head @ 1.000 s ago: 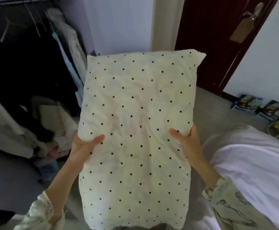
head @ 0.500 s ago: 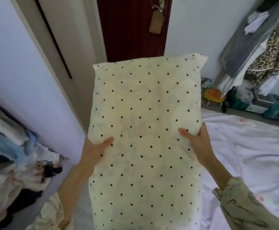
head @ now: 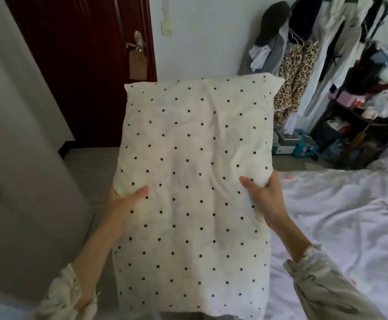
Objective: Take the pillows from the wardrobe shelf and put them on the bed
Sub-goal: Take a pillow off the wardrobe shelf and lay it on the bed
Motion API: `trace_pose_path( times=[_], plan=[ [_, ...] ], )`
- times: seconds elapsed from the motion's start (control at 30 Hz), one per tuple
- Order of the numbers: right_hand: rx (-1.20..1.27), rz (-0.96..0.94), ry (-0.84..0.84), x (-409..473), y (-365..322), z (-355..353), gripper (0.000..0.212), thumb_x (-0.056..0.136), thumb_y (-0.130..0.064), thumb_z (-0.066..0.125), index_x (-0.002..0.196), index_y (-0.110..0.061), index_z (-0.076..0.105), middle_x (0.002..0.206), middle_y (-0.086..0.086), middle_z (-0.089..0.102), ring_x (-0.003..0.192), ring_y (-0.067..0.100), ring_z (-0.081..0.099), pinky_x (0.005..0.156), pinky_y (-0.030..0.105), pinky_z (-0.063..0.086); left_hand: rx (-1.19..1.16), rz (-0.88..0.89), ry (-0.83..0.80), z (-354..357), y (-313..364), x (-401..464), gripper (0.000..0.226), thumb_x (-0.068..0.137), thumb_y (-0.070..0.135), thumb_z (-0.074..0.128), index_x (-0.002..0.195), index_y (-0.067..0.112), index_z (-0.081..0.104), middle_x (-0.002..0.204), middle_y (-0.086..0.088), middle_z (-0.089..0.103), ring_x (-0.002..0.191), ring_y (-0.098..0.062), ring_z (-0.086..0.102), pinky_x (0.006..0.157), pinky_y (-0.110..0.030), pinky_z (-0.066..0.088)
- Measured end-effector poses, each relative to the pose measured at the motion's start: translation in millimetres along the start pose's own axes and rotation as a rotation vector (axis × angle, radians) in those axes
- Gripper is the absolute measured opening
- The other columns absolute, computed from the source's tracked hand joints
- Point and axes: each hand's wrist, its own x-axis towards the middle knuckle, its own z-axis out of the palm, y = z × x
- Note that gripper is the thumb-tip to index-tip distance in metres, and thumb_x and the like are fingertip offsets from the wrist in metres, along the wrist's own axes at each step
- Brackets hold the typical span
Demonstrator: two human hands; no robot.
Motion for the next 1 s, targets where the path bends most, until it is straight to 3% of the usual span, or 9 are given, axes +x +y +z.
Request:
trace_pose_path(
  times=[0.1,0.23,0.37,0.5,0.6,0.7,0.8,0.9,1.0],
  plan=[
    [-0.003,-0.01,0.031,37,-7,22,0.056,0.072,-0.03,0.076,0.113,-0.028,0.04,0.102,-0.016,0.055,0.09,0.001,0.055,0.062,0.02,0.045,-0.003,-0.003,-0.023,14,15,50,0.079,0.059,0.027,0.085,0.126,0.028,0.044,0.096,0.015,0.056,0.083,-0.004,0.055,0.058,-0.024,0.043],
    [-0.002,-0.007,0.069,96,-7,46,0.056,0.071,-0.032,0.077,0.112,-0.03,0.039,0.1,-0.017,0.054,0.09,0.001,0.054,0.064,0.021,0.046,0.026,-0.009,-0.062,42,31,120,0.074,0.059,0.027,0.085,0.12,0.029,0.043,0.098,0.012,0.056,0.085,-0.007,0.056,0.061,-0.027,0.045],
    [0.013,-0.004,0.083,177,-3,67,0.056,0.07,-0.031,0.077,0.112,-0.032,0.039,0.101,-0.019,0.054,0.091,0.001,0.054,0.067,0.022,0.046,0.063,0.006,-0.099,80,44,200,0.086,0.058,0.03,0.086,0.131,0.026,0.04,0.111,0.005,0.058,0.098,-0.016,0.058,0.075,-0.035,0.05],
    [0.069,-0.017,0.081,262,-11,90,0.056,0.072,-0.027,0.076,0.113,-0.033,0.039,0.101,-0.02,0.052,0.091,-0.001,0.053,0.065,0.019,0.043,0.081,0.06,-0.114,125,74,275,0.077,0.058,0.029,0.085,0.122,0.029,0.042,0.102,0.013,0.057,0.092,-0.007,0.057,0.066,-0.028,0.048],
    [0.082,-0.028,0.089,320,-27,101,0.055,0.072,-0.028,0.076,0.112,-0.035,0.039,0.1,-0.022,0.051,0.09,-0.001,0.052,0.065,0.017,0.042,0.131,0.079,-0.145,153,105,327,0.076,0.059,0.032,0.086,0.122,0.026,0.045,0.109,0.007,0.06,0.098,-0.014,0.059,0.077,-0.037,0.052],
    [0.103,-0.056,0.114,369,-42,108,0.055,0.071,-0.029,0.077,0.111,-0.037,0.04,0.102,-0.022,0.053,0.092,-0.001,0.054,0.065,0.017,0.044,0.146,0.11,-0.157,182,132,375,0.075,0.057,0.034,0.086,0.118,0.029,0.043,0.105,0.009,0.058,0.095,-0.011,0.058,0.069,-0.034,0.051],
    [0.113,-0.063,0.176,410,-48,108,0.061,0.07,-0.029,0.078,0.119,-0.03,0.042,0.109,-0.015,0.056,0.098,0.006,0.057,0.071,0.024,0.048,0.137,0.138,-0.225,220,149,418,0.076,0.058,0.033,0.086,0.12,0.031,0.043,0.11,0.008,0.059,0.098,-0.014,0.059,0.077,-0.038,0.052],
    [0.097,-0.051,0.273,447,-49,101,0.069,0.069,-0.031,0.079,0.126,-0.024,0.041,0.117,-0.005,0.058,0.102,0.016,0.058,0.08,0.035,0.051,0.128,0.132,-0.333,263,156,459,0.077,0.053,0.036,0.088,0.116,0.035,0.045,0.111,0.008,0.061,0.098,-0.013,0.061,0.072,-0.034,0.052],
    [0.076,-0.07,0.37,478,-49,96,0.062,0.068,-0.033,0.078,0.119,-0.027,0.043,0.112,-0.006,0.06,0.098,0.016,0.06,0.074,0.033,0.052,0.142,0.114,-0.433,309,159,505,0.07,0.048,0.037,0.089,0.106,0.037,0.049,0.109,0.004,0.064,0.095,-0.017,0.064,0.075,-0.039,0.054]
  ],
)
